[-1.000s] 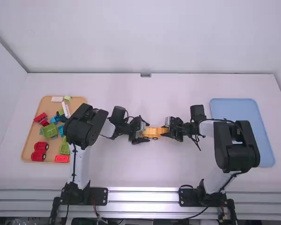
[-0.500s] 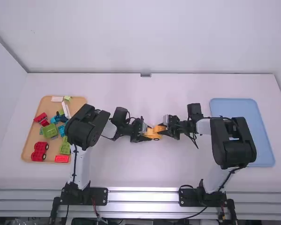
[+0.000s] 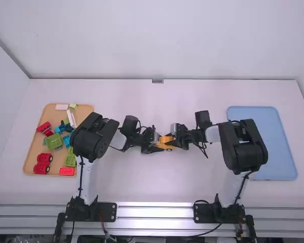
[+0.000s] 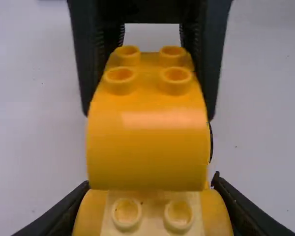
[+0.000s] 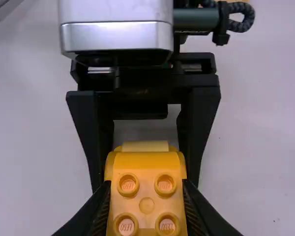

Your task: Assemble lego blocks to make yellow taxi

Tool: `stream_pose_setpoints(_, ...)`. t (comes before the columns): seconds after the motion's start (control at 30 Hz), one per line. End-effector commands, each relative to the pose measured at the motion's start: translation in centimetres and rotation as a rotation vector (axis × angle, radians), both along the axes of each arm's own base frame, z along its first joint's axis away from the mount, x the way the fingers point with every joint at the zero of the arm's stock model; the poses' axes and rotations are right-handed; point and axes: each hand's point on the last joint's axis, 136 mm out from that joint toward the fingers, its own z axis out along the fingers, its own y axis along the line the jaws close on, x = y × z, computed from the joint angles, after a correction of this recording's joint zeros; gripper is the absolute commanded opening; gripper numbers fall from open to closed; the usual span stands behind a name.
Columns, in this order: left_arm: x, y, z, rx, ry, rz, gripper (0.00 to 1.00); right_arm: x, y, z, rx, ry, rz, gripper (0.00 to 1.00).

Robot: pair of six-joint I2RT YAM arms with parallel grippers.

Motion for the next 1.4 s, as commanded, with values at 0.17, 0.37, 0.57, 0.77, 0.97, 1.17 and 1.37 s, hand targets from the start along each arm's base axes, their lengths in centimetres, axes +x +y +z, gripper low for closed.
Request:
stream_pose_setpoints(0.17,-0.1,0.3,-1.3,0.037,0.032,0.031,0.43,-0.7,1.1,-0.5,-0.017,0.024,0.058,0.12)
stream_pose_setpoints(0.37,-0.3,0.1,-1.3,0.037,0.032,0.025,0.43,-0.5,0.8,-1.5,-0.081,0.035,0.033,0.09)
stream_pose_setpoints(0.57,-0.1,0.0,-1.2,0.035,0.028,0.024,0.42,-0.7,0.5,-2.9,-0.174,0.047,0.018,0.06)
stream_pose_setpoints(0.77,0.1,0.2,-1.2,0.035,0.028,0.031,0.41,-1.2,0.6,-2.9,-0.167,0.069,0.025,0.05)
stream_pose_setpoints(0.97,0.0,0.2,-1.2,0.038,0.027,0.031,0.41,-1.5,0.2,-3.0,-0.162,0.067,0.028,0.0)
stream_pose_setpoints(1.17,0.1,0.0,-1.1,0.031,0.04,0.037,0.41,-1.6,-0.9,-1.5,-0.048,0.066,0.03,0.01)
stream_pose_setpoints(1.37,0.3,0.0,-1.0,0.032,0.042,0.04,0.41,-1.6,-0.9,-1.8,-0.03,0.049,0.01,0.02)
